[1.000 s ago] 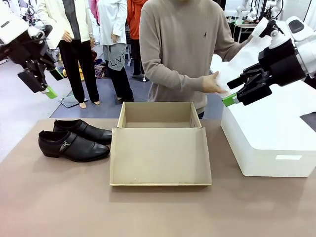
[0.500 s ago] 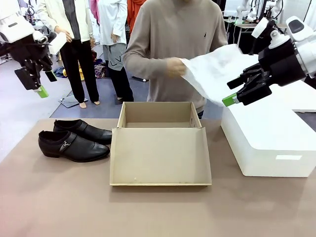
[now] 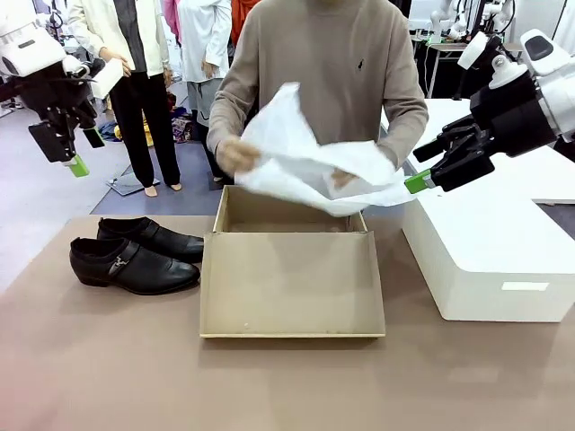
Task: Pack the shoes into the box.
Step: Place one shoe of the Shoes into the Shoes Box.
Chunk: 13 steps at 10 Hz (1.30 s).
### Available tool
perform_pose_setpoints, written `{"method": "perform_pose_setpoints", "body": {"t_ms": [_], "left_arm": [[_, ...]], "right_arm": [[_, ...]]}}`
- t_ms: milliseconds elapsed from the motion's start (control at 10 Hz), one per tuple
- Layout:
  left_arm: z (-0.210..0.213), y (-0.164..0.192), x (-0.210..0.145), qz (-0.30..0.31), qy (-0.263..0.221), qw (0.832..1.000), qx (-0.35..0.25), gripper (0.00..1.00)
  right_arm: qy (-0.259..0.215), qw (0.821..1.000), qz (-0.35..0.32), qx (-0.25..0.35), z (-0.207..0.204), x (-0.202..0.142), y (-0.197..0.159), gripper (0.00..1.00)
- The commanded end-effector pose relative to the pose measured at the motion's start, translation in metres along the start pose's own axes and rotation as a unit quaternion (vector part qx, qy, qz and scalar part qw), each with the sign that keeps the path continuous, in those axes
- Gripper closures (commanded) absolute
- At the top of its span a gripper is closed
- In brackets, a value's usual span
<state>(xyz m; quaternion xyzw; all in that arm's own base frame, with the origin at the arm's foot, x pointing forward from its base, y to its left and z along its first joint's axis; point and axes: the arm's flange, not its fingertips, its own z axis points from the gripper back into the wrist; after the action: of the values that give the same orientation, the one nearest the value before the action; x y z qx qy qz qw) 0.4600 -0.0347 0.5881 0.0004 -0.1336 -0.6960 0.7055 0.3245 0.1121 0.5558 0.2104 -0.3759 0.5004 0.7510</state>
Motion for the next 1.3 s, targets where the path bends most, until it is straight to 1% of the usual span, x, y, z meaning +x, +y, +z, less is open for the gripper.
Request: {"method": "perform_pose_setpoints", "body": {"t_ms": [0, 100, 300, 500, 600, 800, 1200], "left_arm": [[0.000, 0.000, 0.000, 0.000, 0.000, 1.000, 0.000, 0.00], [-0.005, 0.010, 0.000, -0.006, 0.007, 1.000, -0.012, 0.00], [-0.014, 0.032, -0.003, -0.019, 0.027, 0.999, -0.007, 0.00], [-0.028, 0.051, -0.011, -0.010, 0.043, 0.999, -0.011, 0.00], [-0.039, 0.059, -0.015, -0.012, 0.048, 0.999, -0.001, 0.00], [-0.064, 0.073, -0.020, -0.014, 0.043, 0.999, -0.001, 0.00], [-0.104, 0.087, -0.031, -0.009, 0.042, 0.998, -0.038, 0.00]], "right_arm": [[-0.010, 1.000, 0.010, 0.005, -0.001, 0.000, -0.004, 0.00], [-0.010, 1.000, 0.010, 0.005, -0.001, 0.000, -0.004, 0.00], [-0.010, 1.000, 0.010, 0.005, -0.001, 0.000, -0.004, 0.00], [-0.010, 1.000, 0.010, 0.005, -0.001, 0.000, -0.004, 0.00], [-0.010, 1.000, 0.010, 0.005, -0.001, 0.000, -0.004, 0.00], [-0.010, 1.000, 0.010, 0.005, -0.001, 0.000, -0.004, 0.00], [-0.010, 1.000, 0.010, 0.005, -0.001, 0.000, -0.004, 0.00]]}}
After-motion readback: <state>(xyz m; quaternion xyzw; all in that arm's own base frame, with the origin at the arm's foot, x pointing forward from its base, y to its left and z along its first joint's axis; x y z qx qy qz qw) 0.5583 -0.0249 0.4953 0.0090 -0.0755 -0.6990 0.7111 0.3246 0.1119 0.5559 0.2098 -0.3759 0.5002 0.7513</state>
